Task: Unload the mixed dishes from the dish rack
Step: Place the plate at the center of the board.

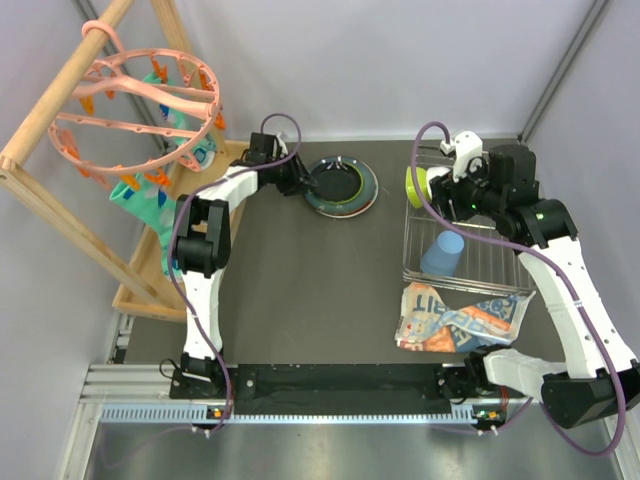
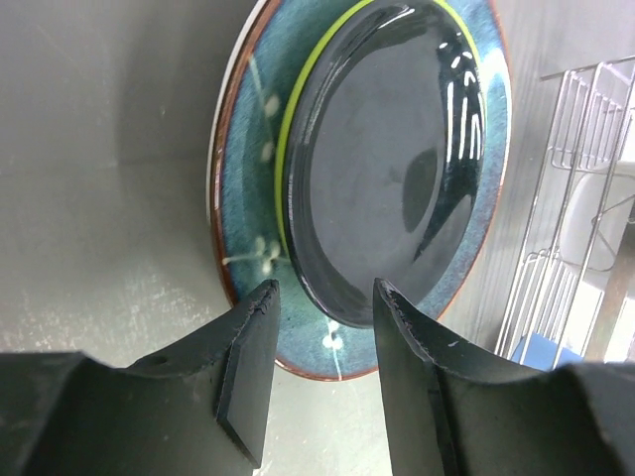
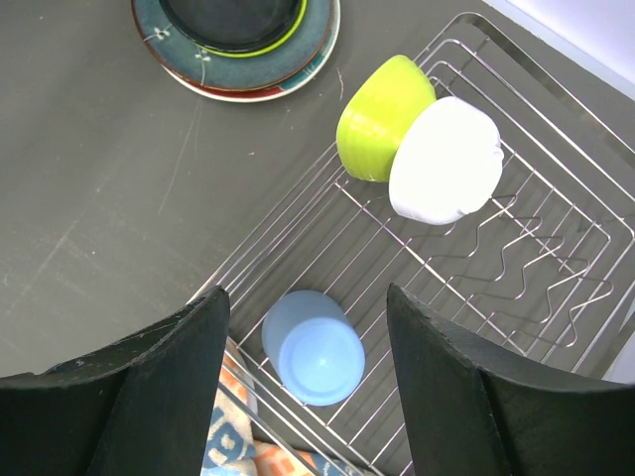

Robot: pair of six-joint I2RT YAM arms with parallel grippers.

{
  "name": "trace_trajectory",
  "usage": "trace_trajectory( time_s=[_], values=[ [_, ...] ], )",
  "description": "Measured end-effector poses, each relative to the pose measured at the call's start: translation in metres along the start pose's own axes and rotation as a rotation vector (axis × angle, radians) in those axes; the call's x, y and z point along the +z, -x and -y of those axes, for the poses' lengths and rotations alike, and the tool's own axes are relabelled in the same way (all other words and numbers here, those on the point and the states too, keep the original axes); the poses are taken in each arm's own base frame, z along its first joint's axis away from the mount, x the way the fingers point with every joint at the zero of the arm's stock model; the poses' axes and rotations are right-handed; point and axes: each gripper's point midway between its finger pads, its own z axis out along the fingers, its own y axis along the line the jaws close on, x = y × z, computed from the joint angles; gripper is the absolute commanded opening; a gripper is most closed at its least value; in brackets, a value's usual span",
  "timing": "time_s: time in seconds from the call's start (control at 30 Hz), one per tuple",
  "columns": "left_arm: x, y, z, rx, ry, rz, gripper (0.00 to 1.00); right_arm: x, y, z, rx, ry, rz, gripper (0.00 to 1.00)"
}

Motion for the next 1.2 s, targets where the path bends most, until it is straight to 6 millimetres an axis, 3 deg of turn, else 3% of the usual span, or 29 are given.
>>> trace_trajectory(
  time_s=[0.3, 0.57, 0.7, 0.8, 0.87, 1.07, 1.2],
  values=[
    [-0.001, 0.007, 0.011, 0.028, -0.014, 0.015, 0.48, 0.004, -0.007, -0.001, 0.003, 0.004, -0.016, 0.65],
    [-0.002, 0.005, 0.009, 0.059, -0.005, 0.006, 0.66, 0.007, -0.012, 0.016, 0.003, -0.090, -0.039, 0.65],
    [-0.008, 0.006, 0.009, 0.100, 0.009, 0.007, 0.69, 0.017, -0.017, 0.032, 0.006, -0.169, -0.077, 0.65],
    [-0.019, 0.010, 0.015, 0.145, 0.015, 0.020, 0.70, 0.029, -0.025, 0.042, 0.008, -0.212, -0.124, 0.67],
    [-0.028, 0.015, 0.022, 0.184, 0.012, 0.041, 0.71, 0.035, -0.029, 0.047, 0.008, -0.233, -0.147, 0.75],
    [-0.063, 0.022, 0.041, 0.297, 0.008, 0.102, 0.72, 0.059, -0.039, 0.059, -0.002, -0.275, -0.199, 0.79],
    [-0.075, 0.019, 0.043, 0.338, 0.014, 0.117, 0.72, 0.076, -0.047, 0.066, -0.018, -0.289, -0.230, 0.80]
  ],
)
